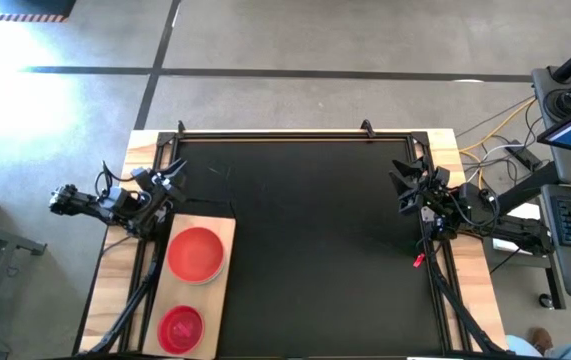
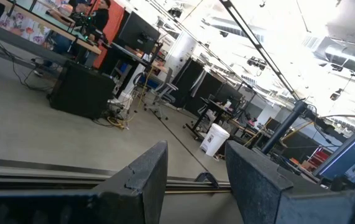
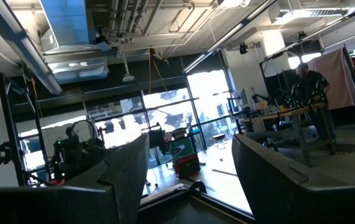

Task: Place and stack bowls onto a shelf
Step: Return to Home Position

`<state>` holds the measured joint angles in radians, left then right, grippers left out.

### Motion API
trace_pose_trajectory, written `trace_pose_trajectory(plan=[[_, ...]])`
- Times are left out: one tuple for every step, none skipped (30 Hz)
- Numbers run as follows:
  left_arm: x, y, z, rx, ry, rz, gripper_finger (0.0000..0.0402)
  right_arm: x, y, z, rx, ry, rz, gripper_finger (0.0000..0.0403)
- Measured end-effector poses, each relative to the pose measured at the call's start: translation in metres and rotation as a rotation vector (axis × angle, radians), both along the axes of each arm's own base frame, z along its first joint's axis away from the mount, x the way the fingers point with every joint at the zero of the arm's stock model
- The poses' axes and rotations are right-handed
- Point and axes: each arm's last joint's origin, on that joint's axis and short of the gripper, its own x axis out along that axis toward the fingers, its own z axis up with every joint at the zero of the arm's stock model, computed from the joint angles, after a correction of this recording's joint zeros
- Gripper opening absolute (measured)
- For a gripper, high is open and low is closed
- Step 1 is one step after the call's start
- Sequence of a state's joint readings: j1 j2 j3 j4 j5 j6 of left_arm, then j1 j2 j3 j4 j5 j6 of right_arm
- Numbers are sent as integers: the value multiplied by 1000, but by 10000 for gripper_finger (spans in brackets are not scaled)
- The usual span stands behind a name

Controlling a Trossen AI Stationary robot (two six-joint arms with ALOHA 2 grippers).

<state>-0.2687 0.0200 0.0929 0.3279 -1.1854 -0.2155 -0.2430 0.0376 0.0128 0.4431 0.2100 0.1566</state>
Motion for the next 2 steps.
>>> trace_pose_trajectory(plan=[[0,0,0,0,0,0,144,0,0,0,0,0,0,219],[0,0,0,0,0,1,144,0,0,0,0,0,0,219]])
